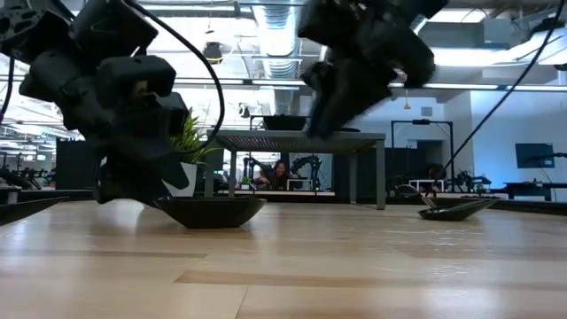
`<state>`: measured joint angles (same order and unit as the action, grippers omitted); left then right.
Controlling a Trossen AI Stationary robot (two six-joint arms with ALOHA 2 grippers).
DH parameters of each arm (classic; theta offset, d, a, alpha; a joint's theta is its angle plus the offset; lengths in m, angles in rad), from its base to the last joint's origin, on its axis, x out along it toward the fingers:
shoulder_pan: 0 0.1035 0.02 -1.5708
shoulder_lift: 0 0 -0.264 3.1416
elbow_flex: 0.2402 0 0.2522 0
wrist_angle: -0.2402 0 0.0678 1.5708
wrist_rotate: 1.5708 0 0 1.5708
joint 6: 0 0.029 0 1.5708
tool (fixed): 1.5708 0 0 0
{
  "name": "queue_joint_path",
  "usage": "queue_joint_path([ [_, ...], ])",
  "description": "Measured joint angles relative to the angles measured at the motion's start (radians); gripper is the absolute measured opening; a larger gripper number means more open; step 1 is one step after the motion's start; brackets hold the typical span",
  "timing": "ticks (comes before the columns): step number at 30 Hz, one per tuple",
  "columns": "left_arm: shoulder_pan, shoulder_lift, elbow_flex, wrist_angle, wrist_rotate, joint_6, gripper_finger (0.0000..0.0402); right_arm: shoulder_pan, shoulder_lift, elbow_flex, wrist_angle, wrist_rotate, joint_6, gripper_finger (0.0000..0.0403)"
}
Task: Pick & Place Mini shaped plates
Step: Stack the black leaf-shaped plate on top of the black leaf-shaped plate on the shelf
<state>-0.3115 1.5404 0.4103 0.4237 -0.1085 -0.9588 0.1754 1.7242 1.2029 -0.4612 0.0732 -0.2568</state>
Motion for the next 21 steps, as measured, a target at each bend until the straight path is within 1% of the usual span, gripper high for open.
queue_joint_path([
  [1,0.000,0.010,0.000,0.010,0.000,0.000,0.0199,0.004,0.014,-0.002,0.000,0.002,-0.010,0.0174],
  [2,0.000,0.017,0.000,0.016,0.000,0.000,0.0197,0.008,0.030,0.001,0.035,0.003,-0.020,0.0182],
  [5,-0.001,0.051,0.006,0.061,-0.003,0.001,0.0188,0.016,0.059,0.004,0.033,0.013,-0.053,0.0199],
  [9,0.000,0.078,0.023,0.064,-0.003,0.011,0.0163,0.017,0.078,0.018,0.047,0.029,-0.060,0.0210],
  [13,0.000,0.078,0.036,0.052,-0.004,0.011,0.0112,0.017,0.079,0.026,0.037,0.032,-0.068,0.0211],
  [18,0.004,0.046,0.054,0.061,-0.003,0.034,0.0025,0.027,0.070,0.037,0.062,0.018,-0.083,0.0201],
  [19,0.005,0.047,0.065,0.063,-0.001,0.040,0.0013,0.031,0.070,0.038,0.075,-0.004,-0.099,0.0198],
  [21,0.014,0.028,0.068,0.063,0.001,0.046,0.0007,0.040,0.070,0.037,0.098,-0.046,-0.132,0.0193],
])
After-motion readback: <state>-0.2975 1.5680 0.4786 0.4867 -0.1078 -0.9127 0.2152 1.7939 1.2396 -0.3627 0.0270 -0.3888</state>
